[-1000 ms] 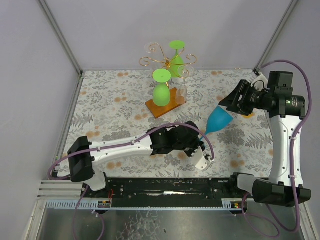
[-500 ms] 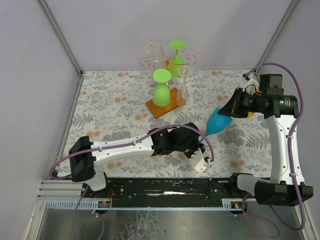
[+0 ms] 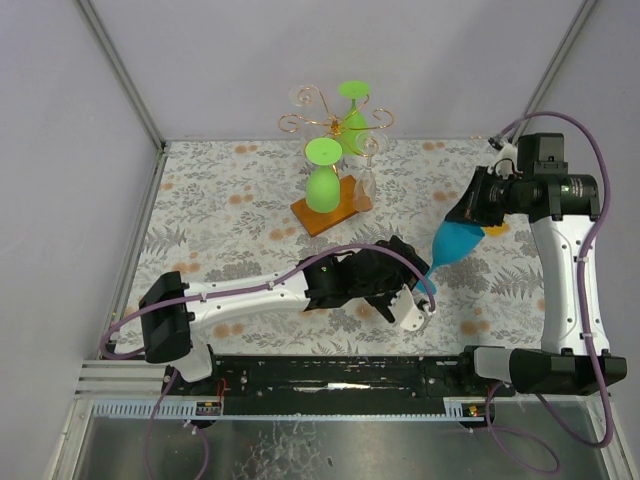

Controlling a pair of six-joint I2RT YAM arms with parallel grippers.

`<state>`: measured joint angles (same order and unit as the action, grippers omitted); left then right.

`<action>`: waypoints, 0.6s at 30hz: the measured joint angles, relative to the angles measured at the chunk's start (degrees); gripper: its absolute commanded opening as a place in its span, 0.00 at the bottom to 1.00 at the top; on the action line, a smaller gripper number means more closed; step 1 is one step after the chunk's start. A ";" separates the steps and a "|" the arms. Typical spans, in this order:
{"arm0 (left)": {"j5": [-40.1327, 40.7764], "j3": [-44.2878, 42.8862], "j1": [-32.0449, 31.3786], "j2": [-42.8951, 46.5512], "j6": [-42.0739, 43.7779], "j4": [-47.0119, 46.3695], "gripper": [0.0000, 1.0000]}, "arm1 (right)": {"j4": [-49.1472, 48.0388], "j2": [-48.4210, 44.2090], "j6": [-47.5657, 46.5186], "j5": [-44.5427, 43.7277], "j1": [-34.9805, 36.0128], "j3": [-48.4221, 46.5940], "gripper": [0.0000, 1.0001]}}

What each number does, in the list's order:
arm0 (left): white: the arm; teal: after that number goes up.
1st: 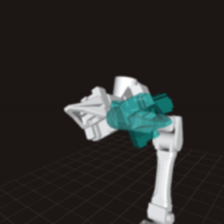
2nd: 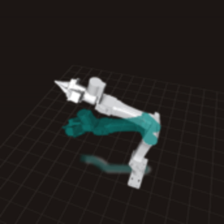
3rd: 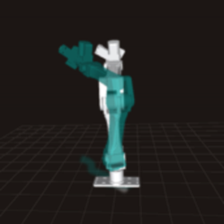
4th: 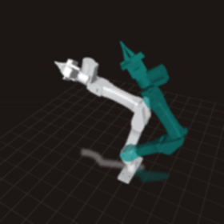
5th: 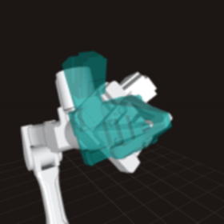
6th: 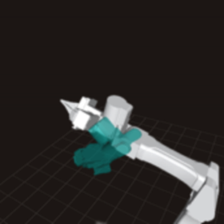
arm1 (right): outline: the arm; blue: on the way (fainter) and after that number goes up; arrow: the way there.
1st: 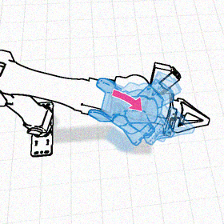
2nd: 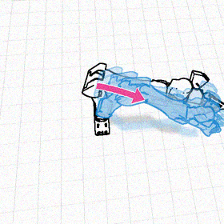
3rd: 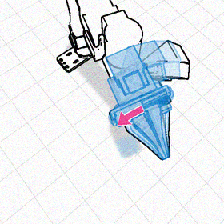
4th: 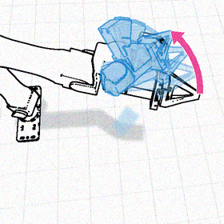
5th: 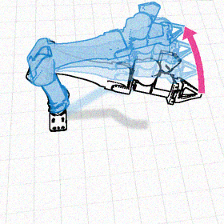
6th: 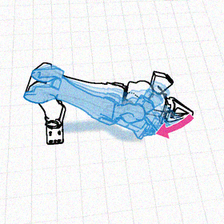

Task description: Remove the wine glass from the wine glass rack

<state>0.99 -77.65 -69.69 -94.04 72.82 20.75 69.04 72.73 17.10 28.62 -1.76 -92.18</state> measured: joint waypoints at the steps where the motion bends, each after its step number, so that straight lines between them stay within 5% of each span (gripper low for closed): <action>1: 1.01 0.00 0.07 -0.09 -0.52 -0.94 1.00 | 0.07 0.50 -0.04 -1.31 0.04 -1.14 0.00; 12: 4.68 -1.20 1.46 -0.26 -6.32 -4.48 1.00 | -6.71 9.20 -0.02 -17.20 0.15 -7.54 0.00; 18: 3.17 -17.03 4.13 -3.28 -20.26 0.13 1.00 | -16.85 15.47 -0.87 -23.45 0.15 -6.56 0.00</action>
<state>4.16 -94.67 -65.56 -97.32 52.56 20.88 52.18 88.20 16.23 5.17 -1.61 -98.74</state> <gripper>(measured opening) 0.997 0.018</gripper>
